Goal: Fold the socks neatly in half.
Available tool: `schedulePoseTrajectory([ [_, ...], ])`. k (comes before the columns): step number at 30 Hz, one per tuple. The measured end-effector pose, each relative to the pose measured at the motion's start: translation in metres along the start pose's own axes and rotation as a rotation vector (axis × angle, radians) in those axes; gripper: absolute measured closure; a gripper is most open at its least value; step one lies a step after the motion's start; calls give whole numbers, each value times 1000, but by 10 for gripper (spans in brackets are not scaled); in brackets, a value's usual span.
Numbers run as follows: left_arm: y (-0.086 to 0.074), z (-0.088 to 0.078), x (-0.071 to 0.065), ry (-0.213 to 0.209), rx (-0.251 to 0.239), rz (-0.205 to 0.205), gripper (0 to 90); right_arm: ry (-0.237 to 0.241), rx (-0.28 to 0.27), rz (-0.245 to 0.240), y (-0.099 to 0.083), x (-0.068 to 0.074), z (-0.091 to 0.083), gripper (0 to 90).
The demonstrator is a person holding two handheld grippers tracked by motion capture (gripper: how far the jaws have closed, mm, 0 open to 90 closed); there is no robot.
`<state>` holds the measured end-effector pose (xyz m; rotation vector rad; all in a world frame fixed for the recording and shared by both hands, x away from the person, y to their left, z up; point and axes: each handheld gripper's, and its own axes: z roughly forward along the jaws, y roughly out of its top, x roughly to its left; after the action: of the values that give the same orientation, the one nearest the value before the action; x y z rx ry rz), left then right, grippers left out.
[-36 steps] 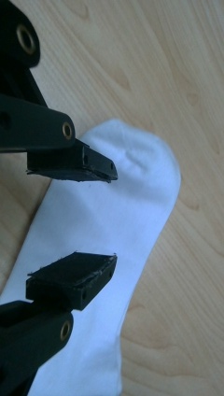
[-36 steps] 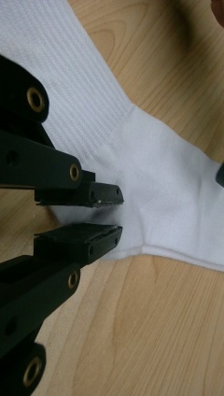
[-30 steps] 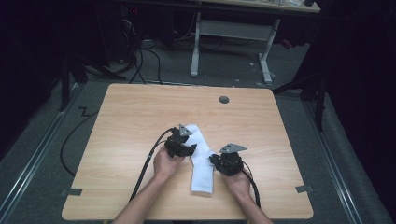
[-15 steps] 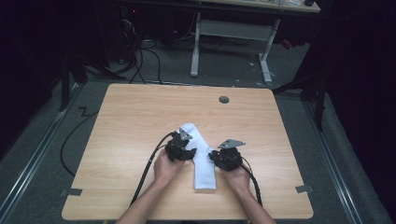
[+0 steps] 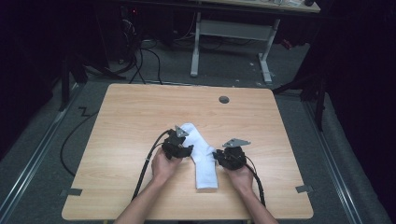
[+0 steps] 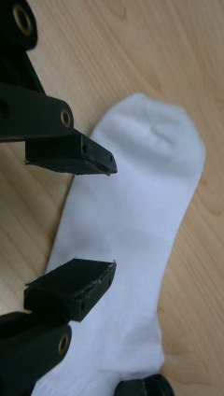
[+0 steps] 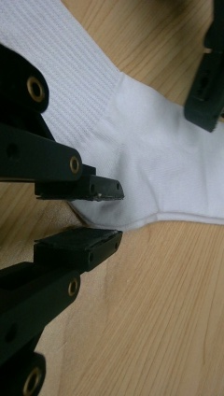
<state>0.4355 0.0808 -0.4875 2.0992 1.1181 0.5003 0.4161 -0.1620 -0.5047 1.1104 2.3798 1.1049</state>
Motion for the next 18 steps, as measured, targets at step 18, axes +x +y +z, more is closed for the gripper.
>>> schedulePoseTrajectory([
  [18,25,2,50,60,-20,-134,497,16,2,-41,0,-2,2,744],
])
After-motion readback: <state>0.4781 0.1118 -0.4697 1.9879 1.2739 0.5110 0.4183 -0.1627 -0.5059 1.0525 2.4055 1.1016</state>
